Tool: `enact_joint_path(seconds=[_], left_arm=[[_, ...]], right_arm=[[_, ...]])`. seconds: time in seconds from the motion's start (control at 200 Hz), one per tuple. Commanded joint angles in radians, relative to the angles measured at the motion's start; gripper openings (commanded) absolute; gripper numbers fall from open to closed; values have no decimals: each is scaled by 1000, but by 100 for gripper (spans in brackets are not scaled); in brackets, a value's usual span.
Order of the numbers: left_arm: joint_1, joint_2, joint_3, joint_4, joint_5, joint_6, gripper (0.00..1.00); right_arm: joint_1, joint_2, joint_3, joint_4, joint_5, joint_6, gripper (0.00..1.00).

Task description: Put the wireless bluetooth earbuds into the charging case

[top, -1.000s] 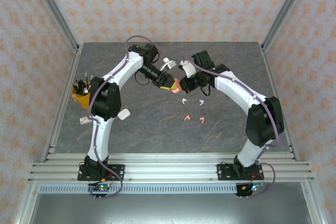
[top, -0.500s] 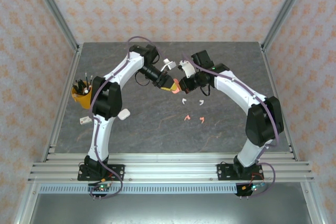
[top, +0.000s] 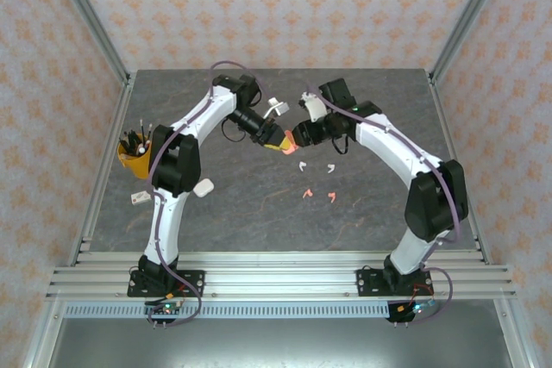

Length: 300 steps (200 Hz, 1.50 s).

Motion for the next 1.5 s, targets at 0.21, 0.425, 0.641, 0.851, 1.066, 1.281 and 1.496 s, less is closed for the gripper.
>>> enact_joint_path(seconds=[0.21, 0.425, 0.641, 0.851, 1.066, 1.281, 1.496], left_arm=[[3, -211, -263, 395, -328, -304, 0], [-15, -420, -510, 682, -668, -462, 0], [-135, -608, -785, 1002, -1085, -469, 0], [-228, -721, -1111, 1588, -1204, -556, 0], [-300, -741, -1365, 2117, -1203, -453, 0], [-322, -828, -1485, 2320, -1179, -421, 0], [-324, -888, -1523, 2359, -1096, -364, 0]], right_arm=[[-12, -272, -247, 100, 152, 424, 55], [-12, -406, -410, 97, 275, 655, 56], [-8, -452, -483, 48, 327, 759, 59], [28, -473, -546, 41, 355, 827, 59], [38, -498, -569, 53, 379, 849, 59], [46, -494, -571, 39, 372, 910, 59], [56, -444, -558, 25, 372, 951, 58]])
